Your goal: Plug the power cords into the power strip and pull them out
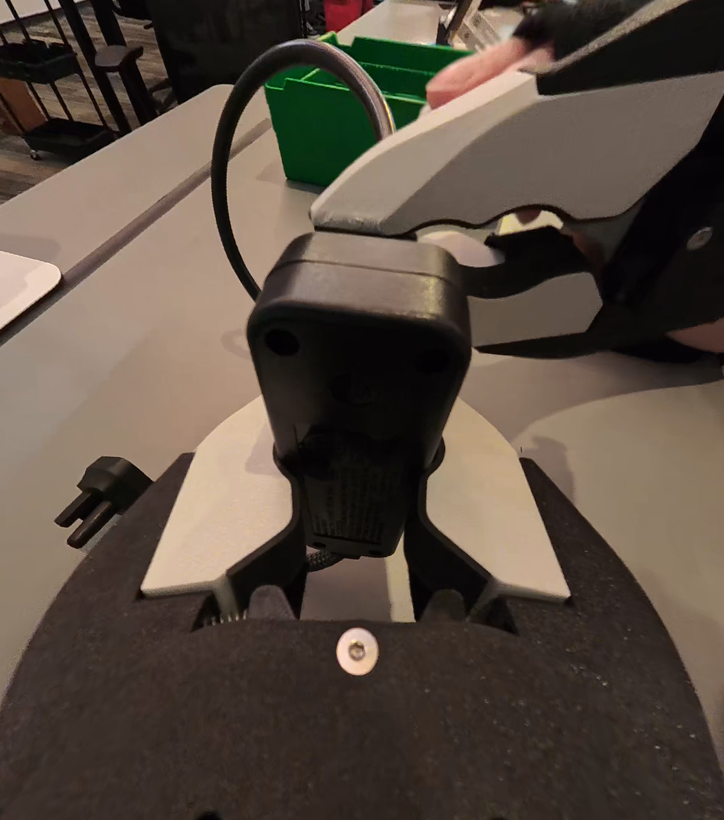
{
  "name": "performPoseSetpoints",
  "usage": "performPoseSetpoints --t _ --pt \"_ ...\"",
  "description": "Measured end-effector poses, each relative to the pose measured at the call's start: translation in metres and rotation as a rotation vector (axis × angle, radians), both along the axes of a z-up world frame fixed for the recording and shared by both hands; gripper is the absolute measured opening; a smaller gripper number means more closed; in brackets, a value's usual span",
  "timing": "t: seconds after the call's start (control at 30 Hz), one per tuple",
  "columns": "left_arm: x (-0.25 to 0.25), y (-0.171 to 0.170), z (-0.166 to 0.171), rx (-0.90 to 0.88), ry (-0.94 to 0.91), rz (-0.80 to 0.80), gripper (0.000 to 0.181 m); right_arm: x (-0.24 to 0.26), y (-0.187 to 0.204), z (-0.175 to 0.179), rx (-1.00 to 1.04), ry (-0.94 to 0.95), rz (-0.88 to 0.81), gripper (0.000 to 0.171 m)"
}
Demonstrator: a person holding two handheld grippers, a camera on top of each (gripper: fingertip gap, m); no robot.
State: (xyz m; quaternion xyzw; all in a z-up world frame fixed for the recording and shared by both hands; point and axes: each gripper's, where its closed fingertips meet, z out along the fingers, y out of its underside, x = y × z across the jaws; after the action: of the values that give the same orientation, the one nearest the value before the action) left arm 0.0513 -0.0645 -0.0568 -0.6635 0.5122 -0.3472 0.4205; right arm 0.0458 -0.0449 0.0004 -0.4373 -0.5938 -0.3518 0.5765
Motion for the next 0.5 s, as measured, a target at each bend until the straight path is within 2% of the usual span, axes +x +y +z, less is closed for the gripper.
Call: performPoseSetpoints --t 0.13,0.27,0.5 --pt "-0.001 0.005 0.0 -0.063 -0.073 0.038 0.053 -0.002 0.008 -0.003 -0.076 0.159 -0.057 0.022" --pt "0.0 0.006 -0.002 -0.202 -0.149 0.024 0.053 -0.002 0.013 -0.015 -0.167 0.294 -0.1 0.022" --pt "0.001 0.004 -0.007 -0.244 -0.131 0.012 0.053 0.002 0.013 -0.023 -0.198 0.343 -0.125 0.021"
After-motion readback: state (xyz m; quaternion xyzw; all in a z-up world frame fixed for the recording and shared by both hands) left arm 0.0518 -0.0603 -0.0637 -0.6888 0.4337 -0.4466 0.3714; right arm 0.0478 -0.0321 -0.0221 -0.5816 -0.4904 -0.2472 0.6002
